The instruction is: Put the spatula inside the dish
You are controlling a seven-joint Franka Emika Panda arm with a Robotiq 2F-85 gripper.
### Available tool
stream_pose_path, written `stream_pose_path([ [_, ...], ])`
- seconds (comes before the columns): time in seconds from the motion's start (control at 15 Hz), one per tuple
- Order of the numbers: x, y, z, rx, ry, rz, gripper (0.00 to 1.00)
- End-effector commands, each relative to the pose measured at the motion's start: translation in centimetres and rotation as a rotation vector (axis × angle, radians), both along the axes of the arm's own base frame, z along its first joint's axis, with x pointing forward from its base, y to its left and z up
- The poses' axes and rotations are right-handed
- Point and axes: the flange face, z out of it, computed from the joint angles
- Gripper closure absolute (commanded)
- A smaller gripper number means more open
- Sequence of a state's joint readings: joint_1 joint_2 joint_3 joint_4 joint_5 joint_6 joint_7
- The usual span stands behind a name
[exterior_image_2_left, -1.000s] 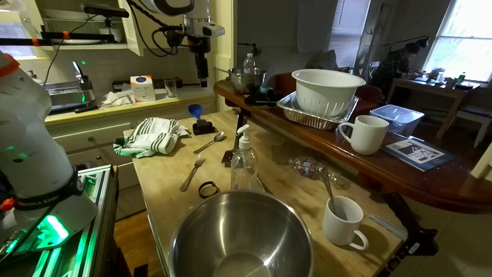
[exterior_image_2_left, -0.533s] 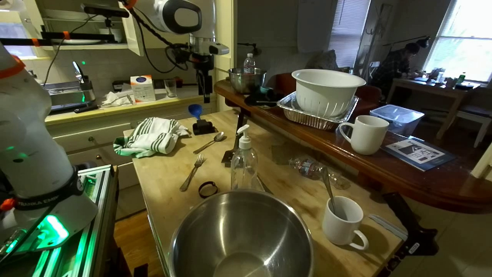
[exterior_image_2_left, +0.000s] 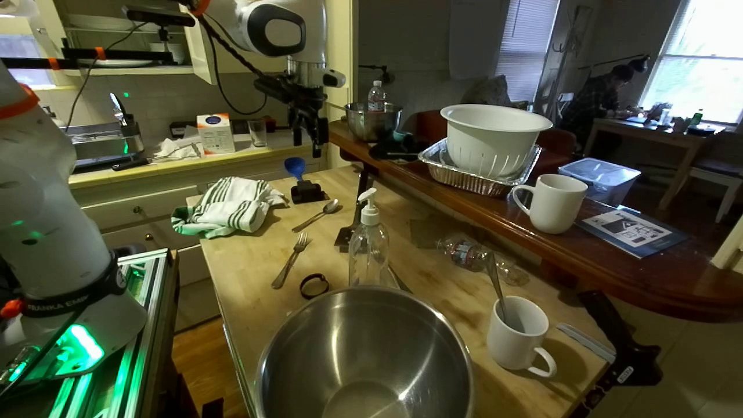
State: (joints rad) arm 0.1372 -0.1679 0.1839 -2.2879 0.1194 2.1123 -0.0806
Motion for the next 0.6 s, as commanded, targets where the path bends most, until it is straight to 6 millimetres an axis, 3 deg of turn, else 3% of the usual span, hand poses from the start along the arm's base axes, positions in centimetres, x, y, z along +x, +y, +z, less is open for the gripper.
stream_pose_path([
  [0.0,0.9,-0.3,-2.2,0.038,0.024,0.196,0.00],
  [0.2,1.8,-0.6,-4.3,0.062,0.078,0.354,0.00],
  [0.27,0.9,-0.8,-3.0,0.032,0.044,0.271,0.00],
  [0.53,1.6,-0.8,-4.5,0.043,0.067,0.336,0.00],
])
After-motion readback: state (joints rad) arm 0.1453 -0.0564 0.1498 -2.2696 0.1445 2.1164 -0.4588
